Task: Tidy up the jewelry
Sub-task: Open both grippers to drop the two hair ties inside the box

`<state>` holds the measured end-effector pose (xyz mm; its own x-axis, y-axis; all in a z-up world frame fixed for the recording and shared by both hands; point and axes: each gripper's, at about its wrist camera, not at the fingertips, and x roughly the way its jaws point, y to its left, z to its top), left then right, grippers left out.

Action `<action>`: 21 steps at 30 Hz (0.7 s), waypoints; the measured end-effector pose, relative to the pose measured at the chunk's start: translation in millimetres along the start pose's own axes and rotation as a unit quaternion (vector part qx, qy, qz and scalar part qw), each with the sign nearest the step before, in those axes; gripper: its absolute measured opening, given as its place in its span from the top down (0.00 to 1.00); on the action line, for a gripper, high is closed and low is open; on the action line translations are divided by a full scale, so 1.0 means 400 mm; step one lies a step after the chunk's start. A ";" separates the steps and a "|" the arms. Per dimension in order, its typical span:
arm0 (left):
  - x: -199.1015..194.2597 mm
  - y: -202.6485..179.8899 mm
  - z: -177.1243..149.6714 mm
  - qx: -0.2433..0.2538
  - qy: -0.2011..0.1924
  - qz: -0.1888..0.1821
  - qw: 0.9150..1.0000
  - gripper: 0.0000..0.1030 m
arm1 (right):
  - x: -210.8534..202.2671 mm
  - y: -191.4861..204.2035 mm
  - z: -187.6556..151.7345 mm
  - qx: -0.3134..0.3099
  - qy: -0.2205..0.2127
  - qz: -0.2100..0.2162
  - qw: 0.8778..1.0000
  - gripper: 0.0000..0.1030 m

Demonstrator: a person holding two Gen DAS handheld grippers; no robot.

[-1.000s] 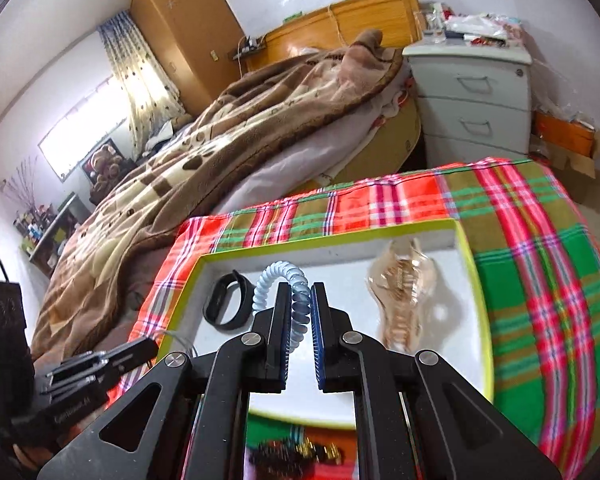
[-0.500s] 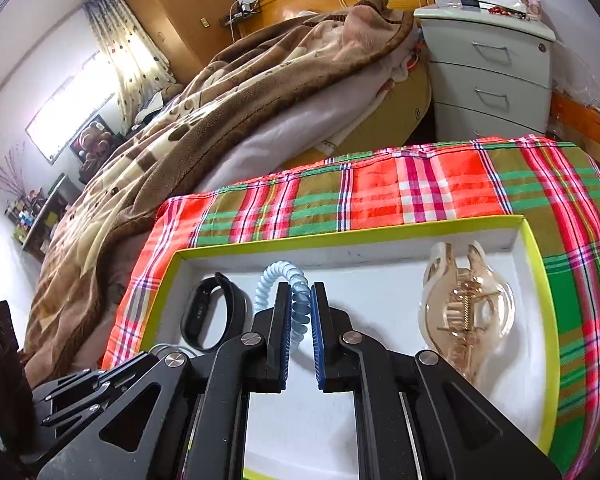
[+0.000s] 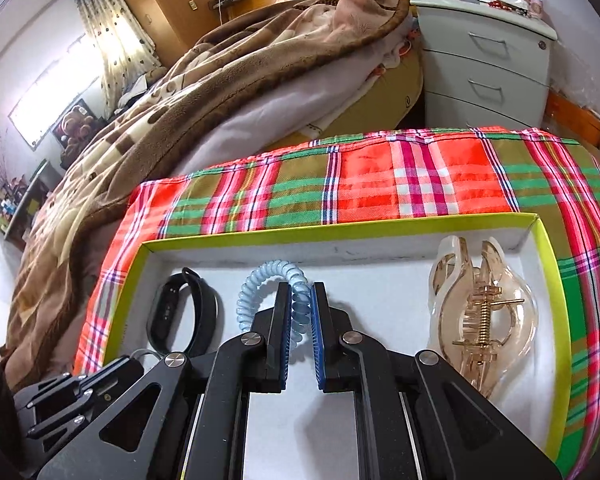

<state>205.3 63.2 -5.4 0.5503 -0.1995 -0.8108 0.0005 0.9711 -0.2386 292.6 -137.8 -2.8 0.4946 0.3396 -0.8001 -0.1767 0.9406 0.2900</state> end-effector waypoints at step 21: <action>0.005 -0.018 0.006 0.009 0.005 -0.003 1.000 0.83 | 0.010 0.021 0.004 -0.032 -0.006 -0.025 0.999 0.83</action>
<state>208.3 56.3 -4.0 0.5416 -0.2071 -0.8147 0.0195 0.9720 -0.2341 294.5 -128.4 -2.7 0.5149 0.2928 -0.8057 -0.2051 0.9546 0.2159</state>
